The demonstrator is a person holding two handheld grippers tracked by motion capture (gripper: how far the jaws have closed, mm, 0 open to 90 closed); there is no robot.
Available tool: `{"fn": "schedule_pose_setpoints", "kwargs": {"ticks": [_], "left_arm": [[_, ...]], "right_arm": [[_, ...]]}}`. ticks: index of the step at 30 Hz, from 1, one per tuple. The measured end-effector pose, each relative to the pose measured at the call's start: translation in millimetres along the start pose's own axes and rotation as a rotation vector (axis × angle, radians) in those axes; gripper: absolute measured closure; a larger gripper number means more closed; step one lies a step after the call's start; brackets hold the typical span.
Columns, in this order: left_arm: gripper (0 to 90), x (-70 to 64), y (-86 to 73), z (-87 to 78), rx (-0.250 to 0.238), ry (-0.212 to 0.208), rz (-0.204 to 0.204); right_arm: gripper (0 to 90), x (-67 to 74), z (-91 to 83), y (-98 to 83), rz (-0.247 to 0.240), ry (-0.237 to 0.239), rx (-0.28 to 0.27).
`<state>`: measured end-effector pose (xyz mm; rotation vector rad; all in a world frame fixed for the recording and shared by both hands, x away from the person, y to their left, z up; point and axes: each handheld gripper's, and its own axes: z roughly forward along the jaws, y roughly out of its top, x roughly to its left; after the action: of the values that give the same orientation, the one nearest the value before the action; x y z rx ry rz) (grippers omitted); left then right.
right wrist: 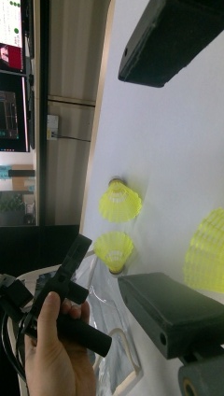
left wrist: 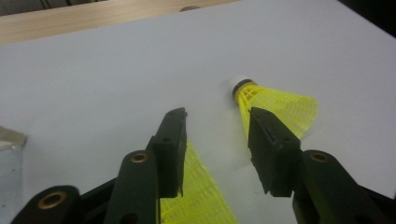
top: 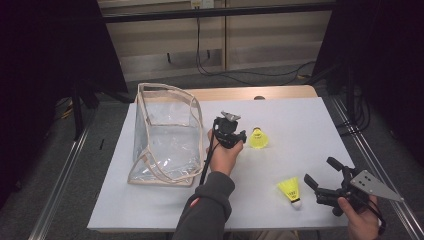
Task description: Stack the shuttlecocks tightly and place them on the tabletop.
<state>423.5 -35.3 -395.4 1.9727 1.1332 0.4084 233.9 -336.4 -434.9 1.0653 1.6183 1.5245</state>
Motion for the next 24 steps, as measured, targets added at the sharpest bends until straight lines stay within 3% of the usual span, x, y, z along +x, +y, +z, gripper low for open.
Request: {"fn": "schedule_pose_setpoints", "kwargs": {"ticks": [4, 8, 11, 14, 19, 24], "left_arm": [[47.5, -2.4, -1.1, -5.5, -0.013, -0.034, -0.016], [36.7, -6.2, -4.0, -9.1, -0.018, -0.086, -0.021], [33.5, -8.6, -7.7, -13.2, -0.042, -0.13, -0.032], [27.7, -11.7, -10.7, -17.3, -0.06, -0.155, -0.013], [17.9, -18.1, -14.8, -20.4, -0.031, -0.202, -0.009], [13.9, -26.9, -22.5, -23.7, -0.037, -0.231, 0.034]], "right_arm": [[2.7, -0.5, 0.1, -0.1, 0.006, -0.002, 0.0], [2.7, -0.2, 0.1, 0.2, -0.001, 0.0, -0.001], [2.7, -0.3, -0.1, 0.2, 0.0, -0.003, 0.001], [2.7, -0.1, -0.2, 0.2, 0.0, -0.002, 0.001], [2.7, 0.5, -0.1, 0.3, -0.005, -0.003, 0.002], [2.7, -0.5, -1.4, 0.8, -0.005, -0.007, 0.003]]}}
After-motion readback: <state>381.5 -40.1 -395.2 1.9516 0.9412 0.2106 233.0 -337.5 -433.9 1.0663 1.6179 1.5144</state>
